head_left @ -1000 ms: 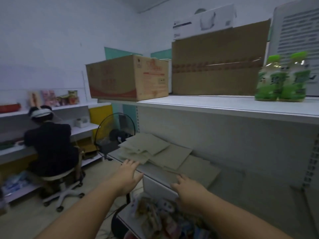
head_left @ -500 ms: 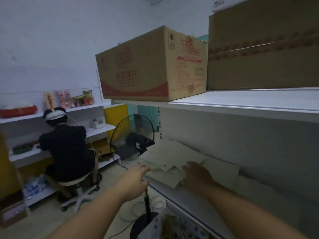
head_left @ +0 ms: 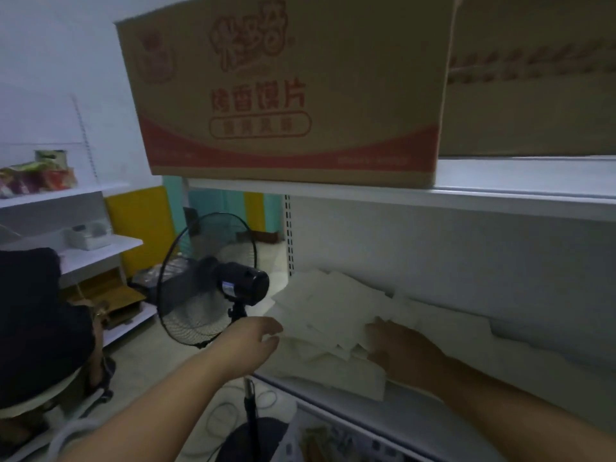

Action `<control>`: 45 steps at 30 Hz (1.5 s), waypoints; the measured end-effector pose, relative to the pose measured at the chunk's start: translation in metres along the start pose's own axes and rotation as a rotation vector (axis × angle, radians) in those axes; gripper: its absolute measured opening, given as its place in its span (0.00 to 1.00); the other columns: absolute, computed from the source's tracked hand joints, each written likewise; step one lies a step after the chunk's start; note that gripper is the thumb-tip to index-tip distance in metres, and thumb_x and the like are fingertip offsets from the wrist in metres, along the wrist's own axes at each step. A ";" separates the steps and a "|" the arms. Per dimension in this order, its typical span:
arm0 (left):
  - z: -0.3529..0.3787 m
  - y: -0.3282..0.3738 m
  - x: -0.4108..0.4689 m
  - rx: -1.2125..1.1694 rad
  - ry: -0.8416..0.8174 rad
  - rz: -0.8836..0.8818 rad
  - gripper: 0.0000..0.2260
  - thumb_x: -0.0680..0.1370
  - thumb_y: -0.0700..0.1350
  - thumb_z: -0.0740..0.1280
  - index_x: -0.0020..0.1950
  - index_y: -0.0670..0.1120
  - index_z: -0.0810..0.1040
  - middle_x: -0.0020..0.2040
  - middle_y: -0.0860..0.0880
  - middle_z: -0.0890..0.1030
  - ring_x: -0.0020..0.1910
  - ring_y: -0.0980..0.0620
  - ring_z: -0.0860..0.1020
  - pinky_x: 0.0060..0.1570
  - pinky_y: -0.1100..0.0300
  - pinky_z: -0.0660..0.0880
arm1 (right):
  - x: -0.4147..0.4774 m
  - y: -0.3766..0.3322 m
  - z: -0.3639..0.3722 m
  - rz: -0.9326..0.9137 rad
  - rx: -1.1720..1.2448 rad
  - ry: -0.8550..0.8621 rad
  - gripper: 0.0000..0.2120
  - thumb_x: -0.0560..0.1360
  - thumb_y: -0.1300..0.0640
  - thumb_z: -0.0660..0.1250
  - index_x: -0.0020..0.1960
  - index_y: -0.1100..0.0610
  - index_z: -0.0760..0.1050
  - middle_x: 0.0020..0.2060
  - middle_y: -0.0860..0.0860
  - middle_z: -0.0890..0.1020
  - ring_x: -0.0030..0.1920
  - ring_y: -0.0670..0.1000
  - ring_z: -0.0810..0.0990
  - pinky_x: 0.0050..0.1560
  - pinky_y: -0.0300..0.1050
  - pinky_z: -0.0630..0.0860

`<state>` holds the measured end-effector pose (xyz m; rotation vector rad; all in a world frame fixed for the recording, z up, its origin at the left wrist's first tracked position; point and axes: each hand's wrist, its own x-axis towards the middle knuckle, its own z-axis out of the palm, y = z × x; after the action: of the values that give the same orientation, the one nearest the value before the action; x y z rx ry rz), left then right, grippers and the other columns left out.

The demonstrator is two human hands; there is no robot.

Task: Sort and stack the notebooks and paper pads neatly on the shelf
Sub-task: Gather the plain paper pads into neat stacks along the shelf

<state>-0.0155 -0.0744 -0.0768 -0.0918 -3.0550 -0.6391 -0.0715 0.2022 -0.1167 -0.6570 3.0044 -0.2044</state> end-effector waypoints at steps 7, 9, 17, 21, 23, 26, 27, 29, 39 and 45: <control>-0.017 -0.004 0.057 -0.795 -0.042 -0.095 0.10 0.79 0.34 0.60 0.42 0.43 0.78 0.35 0.47 0.82 0.36 0.49 0.78 0.33 0.67 0.76 | -0.031 0.007 0.003 0.091 0.072 0.407 0.22 0.76 0.62 0.52 0.69 0.59 0.68 0.65 0.55 0.74 0.64 0.51 0.74 0.64 0.41 0.68; -0.021 0.002 0.071 -0.913 -0.110 -0.175 0.07 0.80 0.38 0.60 0.47 0.41 0.77 0.37 0.45 0.81 0.36 0.49 0.79 0.35 0.62 0.75 | -0.040 0.007 -0.007 0.228 0.124 0.572 0.20 0.76 0.65 0.53 0.64 0.60 0.73 0.59 0.58 0.78 0.60 0.55 0.76 0.60 0.43 0.68; 0.005 0.003 0.056 -1.228 -0.933 -0.220 0.32 0.74 0.65 0.59 0.63 0.38 0.74 0.57 0.36 0.80 0.50 0.37 0.82 0.46 0.47 0.80 | -0.047 -0.045 -0.066 -0.131 0.359 0.946 0.18 0.77 0.59 0.50 0.55 0.59 0.78 0.53 0.50 0.78 0.53 0.45 0.76 0.59 0.26 0.66; 0.044 -0.002 0.021 -1.310 -1.110 -0.010 0.32 0.62 0.56 0.79 0.61 0.44 0.76 0.51 0.43 0.82 0.48 0.45 0.81 0.48 0.50 0.78 | -0.021 -0.068 -0.063 -0.306 0.458 0.886 0.14 0.78 0.58 0.51 0.57 0.50 0.73 0.59 0.51 0.78 0.61 0.45 0.75 0.63 0.36 0.69; 0.050 -0.006 0.008 -1.487 -1.048 -0.035 0.30 0.58 0.47 0.82 0.57 0.42 0.81 0.48 0.42 0.83 0.45 0.44 0.82 0.47 0.50 0.78 | -0.010 -0.071 -0.061 -0.325 0.496 0.897 0.14 0.82 0.50 0.49 0.58 0.49 0.72 0.60 0.50 0.77 0.62 0.45 0.74 0.64 0.38 0.69; 0.037 -0.011 -0.001 -1.656 -0.683 -0.183 0.26 0.55 0.36 0.82 0.51 0.38 0.83 0.44 0.37 0.84 0.39 0.41 0.84 0.37 0.49 0.81 | 0.011 -0.063 -0.058 -0.316 0.519 0.960 0.18 0.82 0.48 0.49 0.64 0.51 0.71 0.65 0.49 0.72 0.66 0.44 0.70 0.67 0.39 0.68; 0.030 -0.014 -0.001 -1.646 -0.547 -0.210 0.24 0.60 0.34 0.78 0.55 0.39 0.81 0.47 0.37 0.84 0.41 0.41 0.84 0.37 0.49 0.82 | 0.019 -0.058 -0.054 -0.261 0.546 0.939 0.17 0.81 0.50 0.52 0.68 0.51 0.66 0.70 0.50 0.67 0.70 0.45 0.65 0.70 0.39 0.63; 0.013 -0.019 0.001 -1.571 -0.349 -0.170 0.24 0.67 0.30 0.69 0.61 0.46 0.76 0.52 0.40 0.83 0.46 0.41 0.83 0.40 0.50 0.81 | 0.032 -0.055 -0.037 -0.060 0.607 0.741 0.27 0.79 0.51 0.58 0.74 0.49 0.51 0.76 0.51 0.52 0.76 0.48 0.52 0.73 0.41 0.51; -0.052 -0.073 -0.009 -1.425 0.102 -0.284 0.22 0.77 0.31 0.59 0.65 0.54 0.69 0.53 0.44 0.79 0.49 0.41 0.78 0.35 0.52 0.79 | 0.037 -0.028 0.005 -0.017 -0.022 -0.156 0.48 0.65 0.25 0.51 0.77 0.48 0.43 0.76 0.47 0.41 0.76 0.49 0.40 0.75 0.52 0.43; -0.056 -0.079 -0.008 -1.394 0.089 -0.309 0.20 0.78 0.31 0.58 0.62 0.53 0.70 0.49 0.45 0.79 0.46 0.42 0.77 0.40 0.50 0.72 | 0.016 0.007 -0.014 -0.143 0.037 0.068 0.20 0.79 0.54 0.60 0.70 0.56 0.68 0.71 0.51 0.67 0.70 0.49 0.67 0.69 0.39 0.59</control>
<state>-0.0119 -0.1701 -0.0571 0.3726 -1.9218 -2.4585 -0.0902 0.2038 -0.1044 -0.8787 3.0105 -0.2948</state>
